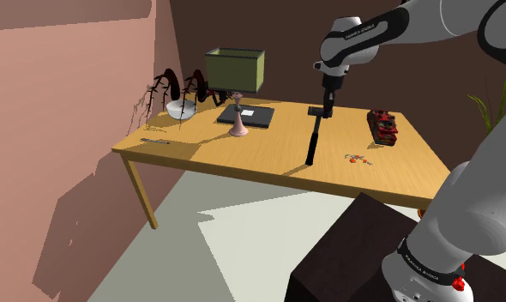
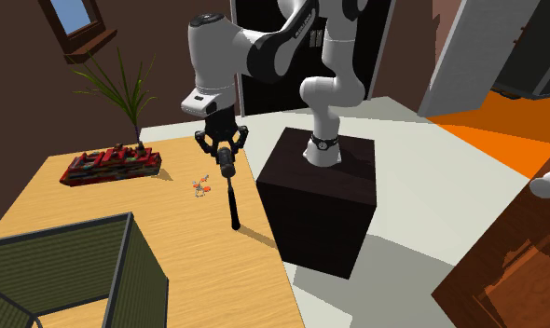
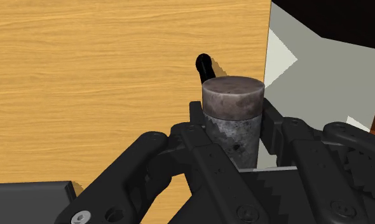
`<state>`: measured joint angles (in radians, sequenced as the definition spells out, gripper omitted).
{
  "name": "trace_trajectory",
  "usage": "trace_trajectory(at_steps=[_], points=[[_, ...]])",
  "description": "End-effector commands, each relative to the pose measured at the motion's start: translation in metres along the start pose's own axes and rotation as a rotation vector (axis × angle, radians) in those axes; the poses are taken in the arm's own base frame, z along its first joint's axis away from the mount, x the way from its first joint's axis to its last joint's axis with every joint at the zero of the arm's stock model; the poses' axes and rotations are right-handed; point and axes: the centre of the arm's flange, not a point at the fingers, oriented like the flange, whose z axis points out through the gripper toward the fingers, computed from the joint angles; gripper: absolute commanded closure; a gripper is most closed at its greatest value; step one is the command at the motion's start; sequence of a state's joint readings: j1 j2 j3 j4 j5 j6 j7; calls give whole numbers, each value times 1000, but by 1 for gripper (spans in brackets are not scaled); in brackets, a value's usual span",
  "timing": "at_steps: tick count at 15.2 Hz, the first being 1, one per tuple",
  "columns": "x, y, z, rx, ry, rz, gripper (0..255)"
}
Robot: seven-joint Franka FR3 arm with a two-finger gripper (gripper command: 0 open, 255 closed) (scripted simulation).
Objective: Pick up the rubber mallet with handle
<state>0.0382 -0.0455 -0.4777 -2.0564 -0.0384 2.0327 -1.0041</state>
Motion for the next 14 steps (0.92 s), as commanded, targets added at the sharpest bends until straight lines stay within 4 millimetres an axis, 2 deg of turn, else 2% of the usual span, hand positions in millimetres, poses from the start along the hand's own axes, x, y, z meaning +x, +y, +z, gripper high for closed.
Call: trace_trajectory(at_steps=[1,14], points=[[0,0,0,0,0,0,255],[0,2,-68,0,0,0,255]])
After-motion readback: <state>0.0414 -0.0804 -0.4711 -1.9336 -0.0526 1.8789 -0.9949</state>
